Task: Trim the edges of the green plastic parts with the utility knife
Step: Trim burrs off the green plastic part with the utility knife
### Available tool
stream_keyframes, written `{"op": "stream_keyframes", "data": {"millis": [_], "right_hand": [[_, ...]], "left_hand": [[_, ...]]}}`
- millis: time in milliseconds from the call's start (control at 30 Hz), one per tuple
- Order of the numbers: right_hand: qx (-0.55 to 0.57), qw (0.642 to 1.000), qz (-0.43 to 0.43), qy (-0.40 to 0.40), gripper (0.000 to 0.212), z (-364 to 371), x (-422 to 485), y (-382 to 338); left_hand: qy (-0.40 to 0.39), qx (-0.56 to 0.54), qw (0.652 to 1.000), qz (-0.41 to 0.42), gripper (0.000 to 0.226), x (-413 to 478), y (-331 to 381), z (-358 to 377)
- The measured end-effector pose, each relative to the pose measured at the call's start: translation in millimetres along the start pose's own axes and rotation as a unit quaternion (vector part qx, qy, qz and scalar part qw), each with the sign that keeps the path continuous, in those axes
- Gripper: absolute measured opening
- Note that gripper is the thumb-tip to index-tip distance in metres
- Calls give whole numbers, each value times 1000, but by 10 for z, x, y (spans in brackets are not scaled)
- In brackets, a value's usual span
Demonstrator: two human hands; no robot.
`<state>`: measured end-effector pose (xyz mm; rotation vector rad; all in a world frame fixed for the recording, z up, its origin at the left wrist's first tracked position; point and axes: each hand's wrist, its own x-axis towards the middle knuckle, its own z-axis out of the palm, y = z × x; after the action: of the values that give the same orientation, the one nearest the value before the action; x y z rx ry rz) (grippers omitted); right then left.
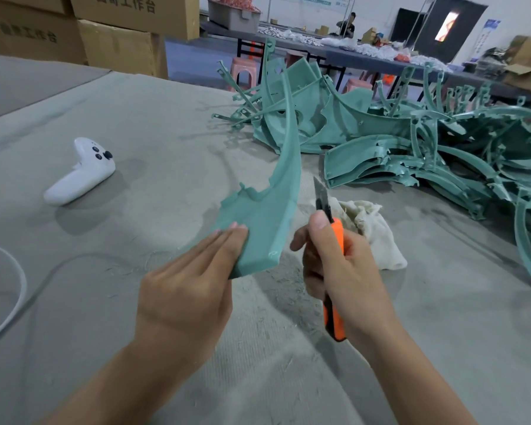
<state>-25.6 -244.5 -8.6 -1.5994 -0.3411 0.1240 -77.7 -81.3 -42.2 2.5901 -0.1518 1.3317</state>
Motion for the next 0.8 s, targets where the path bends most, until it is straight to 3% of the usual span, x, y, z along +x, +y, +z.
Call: {"op": "stream_keyframes", "data": {"millis": [100, 200, 333, 400, 500, 600, 700, 800], "right_hand": [[-16, 996, -10, -89, 42, 105, -93, -58], [-31, 994, 0, -106, 42, 148, -107, -67], [80, 984, 92, -132, 31, 20, -34, -61], [115, 983, 112, -94, 28, -68, 16, -33], [82, 991, 104, -29, 19, -133, 56, 40], [71, 992, 100, 11, 26, -103, 65, 80], [47, 995, 73, 48, 3, -126, 79, 130], [91, 993, 50, 60, 11, -156, 98, 136]], "left_hand": [[-14, 8, 1000, 7, 42, 3, -11, -6], [-24, 15, 1000, 11, 42, 18, -34, -18], [-40, 9, 999, 5, 45, 38, -64, -18], [-38, 5, 999, 0, 46, 32, -81, -20], [-34, 7, 999, -6, 47, 21, -104, -29], [-18, 19, 1000, 5, 46, 27, -98, -23], [-3, 23, 999, 32, 44, 31, -110, -22], [14, 24, 998, 63, 41, 13, -118, -7]]}}
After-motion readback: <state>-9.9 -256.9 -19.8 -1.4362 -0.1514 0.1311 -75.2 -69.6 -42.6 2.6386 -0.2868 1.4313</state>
